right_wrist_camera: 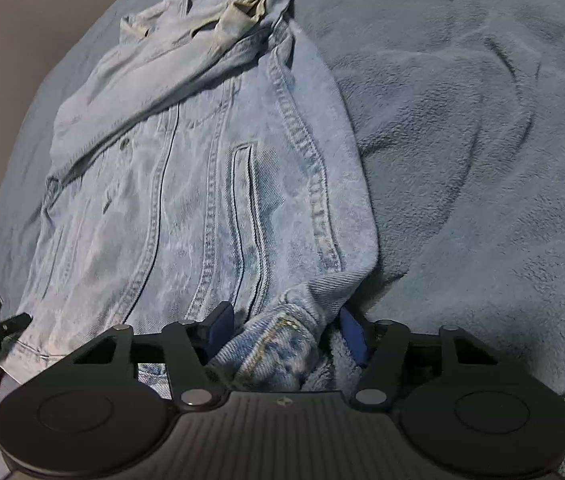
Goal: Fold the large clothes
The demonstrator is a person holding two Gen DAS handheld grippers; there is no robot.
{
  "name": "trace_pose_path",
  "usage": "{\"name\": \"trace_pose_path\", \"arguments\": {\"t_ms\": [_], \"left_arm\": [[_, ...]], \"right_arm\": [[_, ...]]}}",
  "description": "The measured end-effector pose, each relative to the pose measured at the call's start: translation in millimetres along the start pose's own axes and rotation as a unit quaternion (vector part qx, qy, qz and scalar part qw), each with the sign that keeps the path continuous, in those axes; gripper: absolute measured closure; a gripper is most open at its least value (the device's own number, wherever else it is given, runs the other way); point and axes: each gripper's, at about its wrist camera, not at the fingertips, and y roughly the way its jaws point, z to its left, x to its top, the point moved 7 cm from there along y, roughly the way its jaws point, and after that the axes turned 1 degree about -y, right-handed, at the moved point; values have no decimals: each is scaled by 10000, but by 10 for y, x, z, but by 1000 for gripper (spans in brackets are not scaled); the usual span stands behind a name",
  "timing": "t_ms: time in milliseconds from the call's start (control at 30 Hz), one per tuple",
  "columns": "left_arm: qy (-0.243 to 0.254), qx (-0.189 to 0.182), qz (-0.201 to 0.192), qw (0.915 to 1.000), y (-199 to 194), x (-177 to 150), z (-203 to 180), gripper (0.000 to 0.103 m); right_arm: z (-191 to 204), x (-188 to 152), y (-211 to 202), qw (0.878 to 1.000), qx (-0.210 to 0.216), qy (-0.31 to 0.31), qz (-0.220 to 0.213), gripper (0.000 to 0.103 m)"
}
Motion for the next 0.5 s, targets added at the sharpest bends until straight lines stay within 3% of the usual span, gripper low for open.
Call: {"name": "trace_pose_path", "arguments": {"t_ms": [500], "left_arm": [[44, -255, 118, 9996, 81, 0, -39, 6]], "right_arm": [[42, 22, -70, 9990, -197, -297, -256, 53]]}}
